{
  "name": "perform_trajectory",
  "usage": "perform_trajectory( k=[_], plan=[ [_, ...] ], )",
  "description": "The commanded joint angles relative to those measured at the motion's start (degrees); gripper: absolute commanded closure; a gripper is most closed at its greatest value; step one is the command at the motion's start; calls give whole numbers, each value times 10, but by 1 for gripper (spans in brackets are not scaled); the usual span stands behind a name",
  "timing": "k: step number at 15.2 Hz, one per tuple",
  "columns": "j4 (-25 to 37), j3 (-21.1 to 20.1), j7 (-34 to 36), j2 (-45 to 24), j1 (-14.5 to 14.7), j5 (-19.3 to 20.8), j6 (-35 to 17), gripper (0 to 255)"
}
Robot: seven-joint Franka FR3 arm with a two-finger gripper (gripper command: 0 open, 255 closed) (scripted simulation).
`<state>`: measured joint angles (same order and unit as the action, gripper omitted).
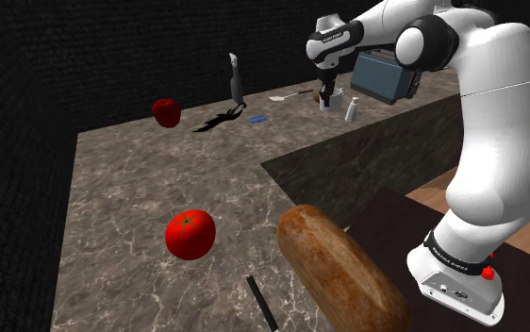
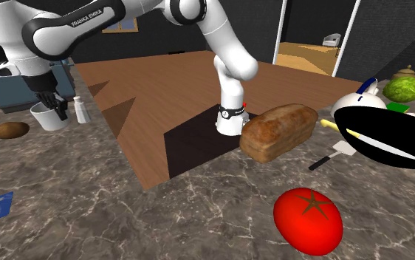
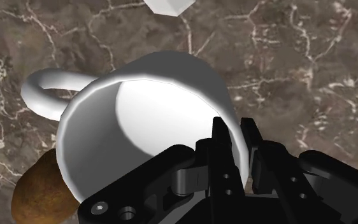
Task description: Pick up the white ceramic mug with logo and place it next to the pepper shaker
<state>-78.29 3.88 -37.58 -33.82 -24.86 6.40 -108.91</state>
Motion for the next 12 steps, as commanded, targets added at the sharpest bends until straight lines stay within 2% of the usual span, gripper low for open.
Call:
perform_trajectory(
  k=[1,4,11,12],
  plan=[
    [-8,0,1,-4,-1,0,-12,255],
    [-18,0,3,-11,-1,1,-30,255],
    [-18,0,3,-11,-1,1,-30,255],
    [-19,0,3,-11,-1,1,-30,0]
  ],
)
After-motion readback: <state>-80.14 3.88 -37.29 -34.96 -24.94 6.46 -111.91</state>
